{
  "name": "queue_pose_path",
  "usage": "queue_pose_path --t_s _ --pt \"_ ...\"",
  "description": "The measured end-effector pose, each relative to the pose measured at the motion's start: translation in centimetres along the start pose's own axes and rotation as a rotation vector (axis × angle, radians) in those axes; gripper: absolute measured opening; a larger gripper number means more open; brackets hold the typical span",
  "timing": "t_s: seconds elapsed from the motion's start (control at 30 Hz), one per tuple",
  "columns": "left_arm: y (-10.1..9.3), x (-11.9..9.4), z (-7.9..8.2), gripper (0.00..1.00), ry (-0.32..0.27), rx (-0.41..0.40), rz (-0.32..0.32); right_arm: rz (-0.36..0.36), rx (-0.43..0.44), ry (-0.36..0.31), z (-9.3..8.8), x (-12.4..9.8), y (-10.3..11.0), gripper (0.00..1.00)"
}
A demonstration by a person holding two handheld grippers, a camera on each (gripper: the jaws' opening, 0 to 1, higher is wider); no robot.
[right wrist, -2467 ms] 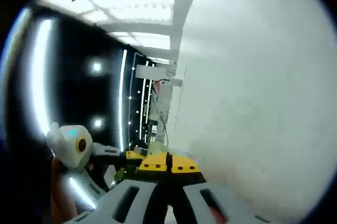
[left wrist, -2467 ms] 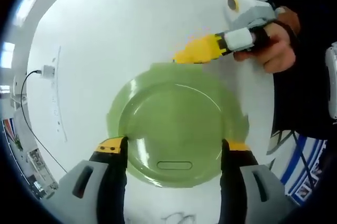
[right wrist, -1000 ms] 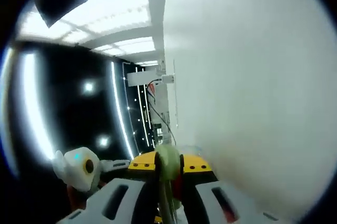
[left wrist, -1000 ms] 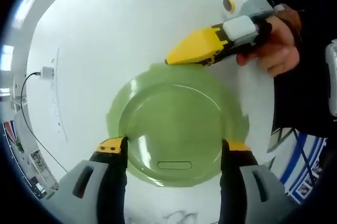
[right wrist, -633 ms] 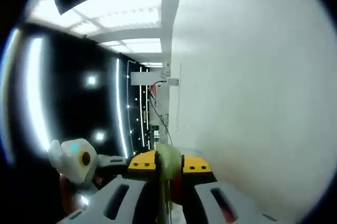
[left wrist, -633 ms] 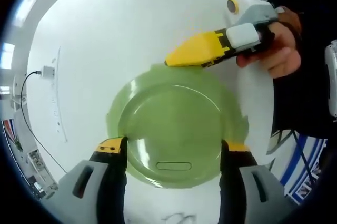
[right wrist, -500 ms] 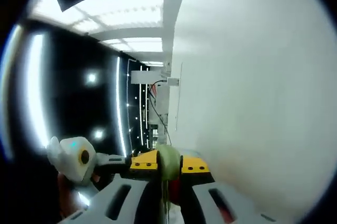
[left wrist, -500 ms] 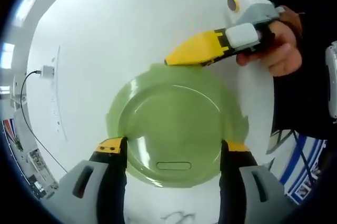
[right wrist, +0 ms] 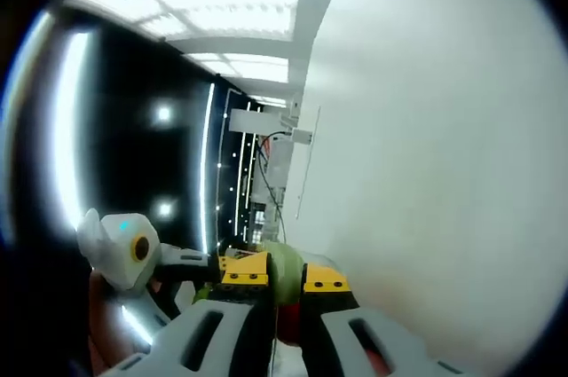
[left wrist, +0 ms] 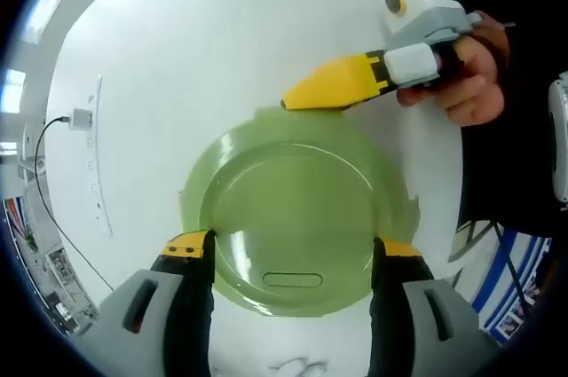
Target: Open container latches remove lid place lid upside down on tabletop take tomato from container place on tabletop
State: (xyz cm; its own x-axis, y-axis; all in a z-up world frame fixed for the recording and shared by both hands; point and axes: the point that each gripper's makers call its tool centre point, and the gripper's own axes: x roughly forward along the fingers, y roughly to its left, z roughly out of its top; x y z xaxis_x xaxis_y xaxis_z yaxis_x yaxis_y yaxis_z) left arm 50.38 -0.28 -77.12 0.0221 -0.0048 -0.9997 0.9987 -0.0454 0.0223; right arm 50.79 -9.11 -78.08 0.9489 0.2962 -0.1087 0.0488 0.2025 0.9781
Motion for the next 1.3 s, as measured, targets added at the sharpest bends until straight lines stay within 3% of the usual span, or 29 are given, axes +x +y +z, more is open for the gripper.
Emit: queue_pose_path --t_s 0.2,0.23,0.27,0.33,0.4,0.43,0.47,0.5,0.53,0.6,0.73,0.9,1.0,1.1,1.3 --pt "0.0 0.0 0.1 0.64 -0.005 -0.011 0.001 0.007 -0.071 -0.013 0.2 -0.3 -0.3 0.0" --pt "0.0 0.0 0.2 0.63 -0.004 0.006 0.005 0.041 -0.085 -0.043 0.7 -0.5 0.8 0.0" --pt "-0.4 0.1 0.0 0.63 0.004 -0.043 0.002 0.1 -0.108 -0.09 1.8 -0.7 2.8 0.0" --pt "-0.3 0.2 0.0 0.63 0.011 -0.007 0.005 0.232 -0.181 -0.183 4.2 -1.7 8.0 0.0" --pt "-0.4 0.2 -0.2 0.64 0.011 -0.005 0.006 0.267 -0.29 -0.192 5.3 -2.3 11.0 0.0" --pt "-0.6 0.2 -0.2 0.65 0.008 -0.013 0.003 0.226 -0.338 -0.151 5.1 -2.1 10.7 0.0" --pt "-0.6 0.2 -0.3 0.65 0.006 -0.014 0.003 0.208 -0.31 -0.142 5.1 -2.1 10.3 0.0" --pt "-0.6 0.2 -0.4 0.65 -0.004 -0.015 0.001 0.193 -0.255 -0.14 5.1 -1.9 9.4 0.0" --pt "-0.5 0.1 -0.4 0.65 -0.022 -0.016 -0.001 0.125 -0.196 -0.073 4.3 -1.6 7.2 0.0" --pt "-0.5 0.0 -0.5 0.65 -0.062 -0.019 -0.004 0.046 -0.036 -0.019 3.2 -1.2 3.7 0.0" --pt "-0.4 0.0 -0.5 0.65 -0.101 -0.026 -0.006 -0.049 0.035 0.052 0.4 -0.5 -0.7 0.19" --pt "-0.3 0.0 -0.4 0.65 -0.093 -0.022 -0.005 -0.04 0.065 0.055 -0.3 -0.3 -0.6 0.18" --pt "-0.1 0.0 -0.4 0.64 -0.074 -0.011 -0.003 -0.028 0.122 0.045 -0.3 -0.3 -0.4 0.18" --pt "0.0 0.0 -0.4 0.64 -0.072 -0.006 -0.003 -0.048 0.206 0.079 -1.4 -0.1 -0.5 0.2" --pt "-0.1 -0.1 -0.3 0.64 -0.093 -0.012 -0.006 -0.031 0.171 0.021 -0.9 -0.1 -0.5 0.14"
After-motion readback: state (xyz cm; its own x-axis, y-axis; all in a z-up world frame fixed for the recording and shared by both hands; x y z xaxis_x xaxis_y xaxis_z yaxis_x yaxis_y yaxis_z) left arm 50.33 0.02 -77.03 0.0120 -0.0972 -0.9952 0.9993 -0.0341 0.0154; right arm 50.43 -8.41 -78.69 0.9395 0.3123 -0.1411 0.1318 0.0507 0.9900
